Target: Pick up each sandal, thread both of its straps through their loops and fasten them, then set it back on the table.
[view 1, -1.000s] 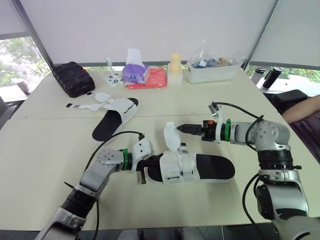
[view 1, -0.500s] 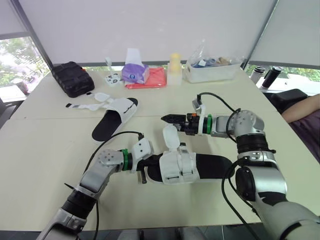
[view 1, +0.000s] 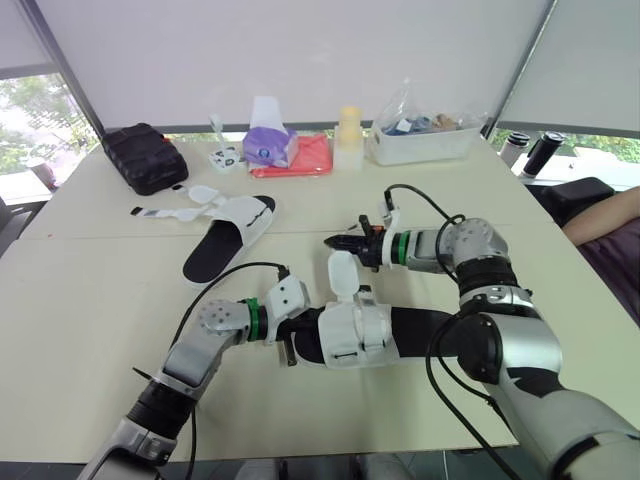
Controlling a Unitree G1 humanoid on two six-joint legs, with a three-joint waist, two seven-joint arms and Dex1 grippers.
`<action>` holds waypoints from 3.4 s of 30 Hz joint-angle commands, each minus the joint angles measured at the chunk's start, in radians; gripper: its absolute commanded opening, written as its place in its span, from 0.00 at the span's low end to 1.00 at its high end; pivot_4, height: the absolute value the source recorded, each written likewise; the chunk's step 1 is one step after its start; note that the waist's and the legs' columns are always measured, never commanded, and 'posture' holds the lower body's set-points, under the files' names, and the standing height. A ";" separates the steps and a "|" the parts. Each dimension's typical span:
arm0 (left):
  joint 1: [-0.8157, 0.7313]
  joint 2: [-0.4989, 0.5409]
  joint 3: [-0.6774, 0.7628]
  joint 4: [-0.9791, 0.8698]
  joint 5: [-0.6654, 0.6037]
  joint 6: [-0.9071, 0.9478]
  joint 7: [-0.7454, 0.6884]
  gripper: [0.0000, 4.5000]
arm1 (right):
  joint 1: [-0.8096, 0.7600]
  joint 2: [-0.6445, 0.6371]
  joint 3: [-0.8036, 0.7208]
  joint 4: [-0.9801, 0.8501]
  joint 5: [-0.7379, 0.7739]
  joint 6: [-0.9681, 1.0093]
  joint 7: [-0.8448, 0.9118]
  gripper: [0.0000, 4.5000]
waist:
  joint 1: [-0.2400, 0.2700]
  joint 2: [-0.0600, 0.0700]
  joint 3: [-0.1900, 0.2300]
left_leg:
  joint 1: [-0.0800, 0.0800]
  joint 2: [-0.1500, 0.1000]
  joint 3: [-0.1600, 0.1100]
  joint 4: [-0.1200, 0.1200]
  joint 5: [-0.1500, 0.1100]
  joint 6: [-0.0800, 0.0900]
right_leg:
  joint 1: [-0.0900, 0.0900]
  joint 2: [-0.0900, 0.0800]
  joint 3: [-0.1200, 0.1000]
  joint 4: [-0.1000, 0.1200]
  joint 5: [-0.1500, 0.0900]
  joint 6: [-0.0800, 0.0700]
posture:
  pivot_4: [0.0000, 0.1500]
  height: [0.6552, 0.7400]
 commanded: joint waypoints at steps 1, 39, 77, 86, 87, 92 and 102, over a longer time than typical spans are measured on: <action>0.016 -0.005 -0.013 0.001 0.020 -0.006 0.013 0.00 | -0.040 0.002 -0.040 0.026 -0.006 -0.045 -0.023 0.01 | 0.000 0.000 0.000 | 0.000 0.000 0.000 0.000 0.000 0.000 | 0.000 0.000 0.000 0.000 0.000 0.000 | 1.00 1.00; 0.015 -0.007 -0.024 0.009 0.031 -0.007 -0.003 0.00 | 0.381 -0.297 0.612 -0.324 -0.981 -2.571 0.221 0.01 | 0.001 0.000 0.000 | 0.003 -0.001 0.002 0.000 0.001 -0.001 | 0.002 0.001 0.002 0.000 0.001 0.001 | 1.00 1.00; -0.001 -0.013 -0.035 0.022 0.033 -0.013 -0.024 0.00 | 1.235 -0.820 0.185 -1.535 0.588 -0.519 0.339 0.84 | 0.011 0.002 -0.002 | 0.005 0.001 -0.006 0.003 -0.001 0.003 | 0.012 0.002 -0.001 -0.004 0.000 0.001 | 1.00 1.00; -0.006 -0.016 -0.036 0.028 0.030 -0.013 -0.028 0.00 | 1.287 -0.611 0.377 -1.476 0.264 -0.570 0.284 0.84 | 0.009 0.001 -0.002 | 0.006 -0.001 -0.002 0.005 -0.001 0.002 | 0.011 0.003 0.000 -0.004 0.001 0.002 | 1.00 1.00; -0.006 -0.015 -0.036 0.028 0.030 -0.013 -0.028 0.00 | 1.280 -0.595 0.390 -1.465 0.241 -0.575 0.286 0.84 | 0.009 0.001 -0.002 | 0.006 -0.002 -0.002 0.005 -0.001 0.002 | 0.011 0.003 0.000 -0.004 0.001 0.002 | 1.00 1.00; -0.007 -0.015 -0.035 0.029 0.030 -0.011 -0.027 0.00 | 1.226 -0.520 0.438 -1.436 0.183 -0.570 0.291 0.84 | 0.009 0.001 -0.002 | 0.006 -0.002 -0.002 0.005 -0.001 0.002 | 0.011 0.003 0.000 -0.004 0.001 0.002 | 1.00 1.00; 0.000 -0.015 -0.037 0.023 0.031 -0.007 -0.020 0.00 | 1.127 -0.383 0.480 -1.425 0.245 -0.452 0.276 0.43 | 0.009 0.001 -0.002 | 0.005 -0.001 -0.002 0.005 -0.001 0.002 | 0.011 0.003 0.000 -0.004 0.001 0.002 | 1.00 1.00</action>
